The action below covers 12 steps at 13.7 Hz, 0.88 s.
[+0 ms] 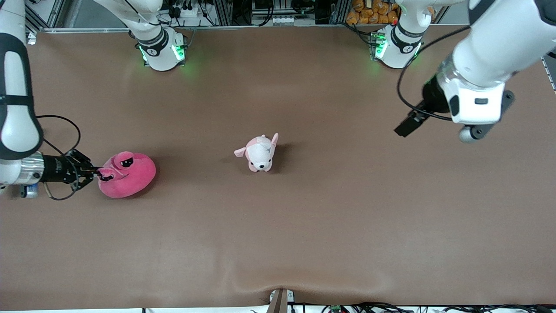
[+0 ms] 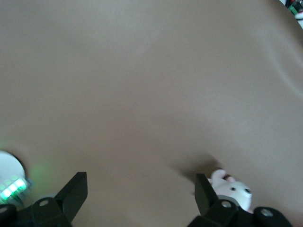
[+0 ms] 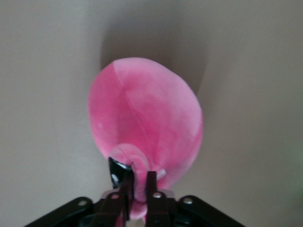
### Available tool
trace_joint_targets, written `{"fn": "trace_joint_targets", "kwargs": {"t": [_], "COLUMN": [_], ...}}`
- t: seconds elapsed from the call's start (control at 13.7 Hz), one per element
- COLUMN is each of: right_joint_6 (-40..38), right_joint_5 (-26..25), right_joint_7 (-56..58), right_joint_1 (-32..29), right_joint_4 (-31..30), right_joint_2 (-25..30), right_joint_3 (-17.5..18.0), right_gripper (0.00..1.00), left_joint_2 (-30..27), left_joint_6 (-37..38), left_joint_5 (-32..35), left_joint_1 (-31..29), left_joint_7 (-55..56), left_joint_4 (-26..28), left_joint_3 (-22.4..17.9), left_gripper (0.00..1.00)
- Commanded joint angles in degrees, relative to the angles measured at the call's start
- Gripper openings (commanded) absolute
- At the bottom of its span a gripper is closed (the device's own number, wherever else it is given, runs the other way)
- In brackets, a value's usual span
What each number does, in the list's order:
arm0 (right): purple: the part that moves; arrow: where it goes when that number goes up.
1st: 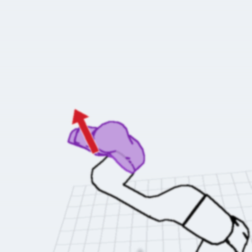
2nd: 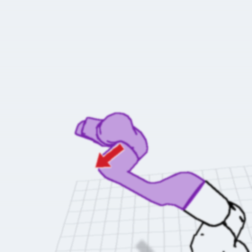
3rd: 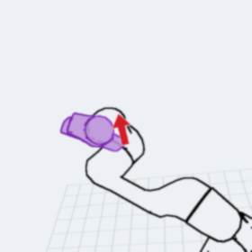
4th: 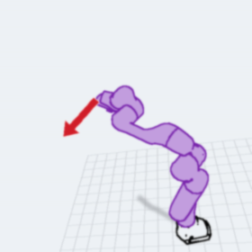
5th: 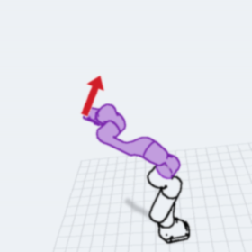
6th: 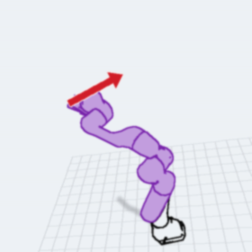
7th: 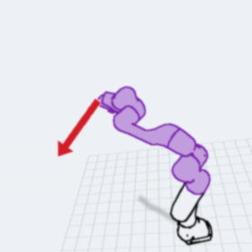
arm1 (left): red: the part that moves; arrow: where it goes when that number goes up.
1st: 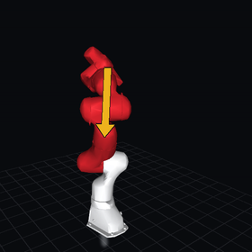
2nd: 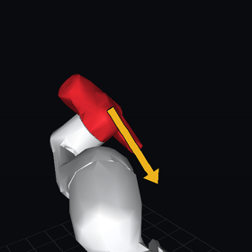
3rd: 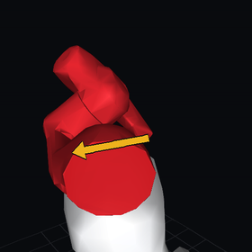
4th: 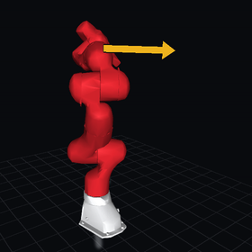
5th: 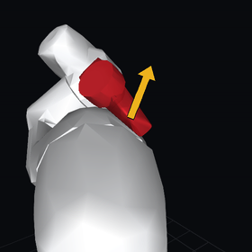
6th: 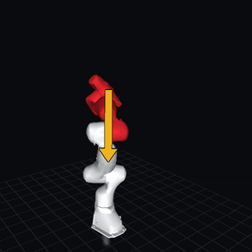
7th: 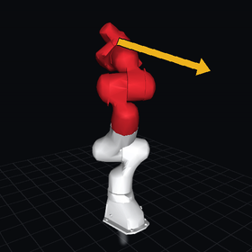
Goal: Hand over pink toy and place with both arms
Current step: 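Lower the pink plush onto the table and open the right gripper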
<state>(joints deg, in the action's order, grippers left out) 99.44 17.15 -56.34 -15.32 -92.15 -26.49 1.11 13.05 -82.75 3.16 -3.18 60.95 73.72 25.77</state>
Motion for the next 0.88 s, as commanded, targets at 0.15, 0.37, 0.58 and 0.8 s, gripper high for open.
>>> {"fn": "trace_joint_targets", "kwargs": {"t": [0.15,0.37,0.58,0.8], "right_joint_6": [-6.6,-18.3,-29.3,-35.4], "right_joint_5": [0.5,-0.1,0.0,-4.3], "right_joint_7": [3.3,3.5,11.7,30.0], "right_joint_1": [-0.8,2.6,2.4,3.3], "right_joint_4": [7.4,21.5,27.4,27.6], "right_joint_2": [0.9,1.0,4.1,14.0], "right_joint_3": [1.4,1.6,1.6,2.1], "right_gripper": [1.00,1.00,1.00,1.00], "left_joint_2": [-0.2,-0.1,-0.6,-0.8], "left_joint_6": [0.7,0.7,0.7,0.7], "left_joint_5": [1.4,2.2,2.2,1.4], "left_joint_1": [-5.3,-9.2,-12.4,-15.3], "left_joint_7": [-12.5,-21.6,-29.5,-36.3], "left_joint_4": [0.4,0.4,0.3,0.2], "left_joint_3": [0.3,0.3,0.3,0.5], "left_gripper": [1.00,1.00,1.00,1.00]}}
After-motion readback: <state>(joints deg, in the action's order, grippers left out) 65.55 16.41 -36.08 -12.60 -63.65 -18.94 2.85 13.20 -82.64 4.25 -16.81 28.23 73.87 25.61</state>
